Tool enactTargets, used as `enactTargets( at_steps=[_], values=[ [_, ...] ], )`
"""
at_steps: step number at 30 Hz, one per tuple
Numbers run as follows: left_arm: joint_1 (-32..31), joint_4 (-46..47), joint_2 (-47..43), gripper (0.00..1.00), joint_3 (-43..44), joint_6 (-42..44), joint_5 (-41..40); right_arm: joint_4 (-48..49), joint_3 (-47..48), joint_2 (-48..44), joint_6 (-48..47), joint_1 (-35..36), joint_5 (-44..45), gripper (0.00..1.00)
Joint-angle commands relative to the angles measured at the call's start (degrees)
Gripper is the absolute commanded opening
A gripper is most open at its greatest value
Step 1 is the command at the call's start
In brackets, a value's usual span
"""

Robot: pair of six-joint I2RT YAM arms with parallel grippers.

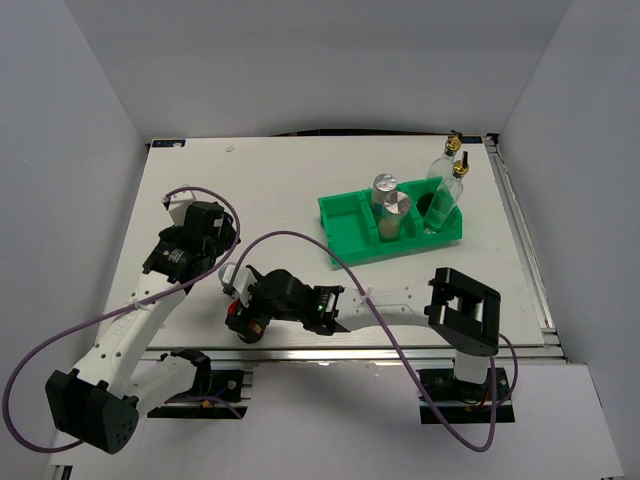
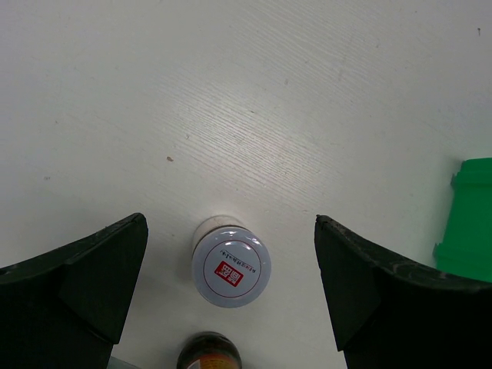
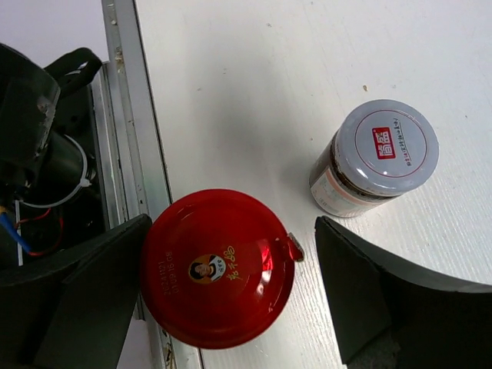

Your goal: Organize the condiment bottles

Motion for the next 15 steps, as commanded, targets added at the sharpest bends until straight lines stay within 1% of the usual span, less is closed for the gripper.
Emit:
enactTargets(
  at_steps=[1, 4, 5, 7, 8, 9, 10, 12, 13, 14, 15],
  values=[
    [0.34, -0.44, -1.53, 0.98, 1.18, 0.48, -1.18, 3.2, 2.87, 1.04, 1.43, 0.4, 2.55, 0.89],
    [0.34, -0.35, -1.88, 0.98, 0.74, 0.57, -1.27, 3.56, 2.34, 0.78, 1.43, 0.4, 1.86, 0.78],
    [0.34, -0.35, -1.88, 0.98, 0.74, 0.57, -1.27, 3.73, 1.99, 0.61, 1.43, 0.4, 1.76, 0.67],
    [0.34, -0.35, -2.14, 0.98, 0.56, 0.57, -1.27, 3.91, 1.64, 0.08, 2.91, 0.49, 1.76, 0.54],
    [0.34, -0.26, -2.23, 0.98, 0.56, 0.57, -1.27, 4.0, 1.38, -0.27, 3.1, 0.4, 1.68, 0.44],
    [0.34, -0.26, -2.32, 0.98, 0.47, 0.57, -1.27, 4.26, 0.59, -0.71, 3.27, 0.4, 1.5, 0.4],
    [0.34, -0.26, -2.32, 0.98, 0.47, 0.57, -1.27, 4.35, -0.02, -2.02, 3.36, 0.4, 0.8, 0.31],
    [0.34, -0.26, -2.5, 0.98, 0.38, 0.66, -1.27, 6.01, -2.39, -3.78, 3.71, 0.4, 0.71, 0.22],
    [0.34, -0.26, -2.41, 0.98, 0.3, 0.66, -1.27, 6.63, -3.36, -5.88, 3.71, 0.49, 1.84, 0.17],
    [0.34, -0.18, -2.49, 0.98, 0.21, 0.66, -1.01, 6.98, -4.24, -7.12, 3.8, 0.31, 2.9, 0.1],
    [0.34, -0.09, -2.58, 0.98, 0.12, 0.66, -1.01, 7.25, -5.82, -9.57, 3.19, 0.23, 5.08, 0.07]
  ],
)
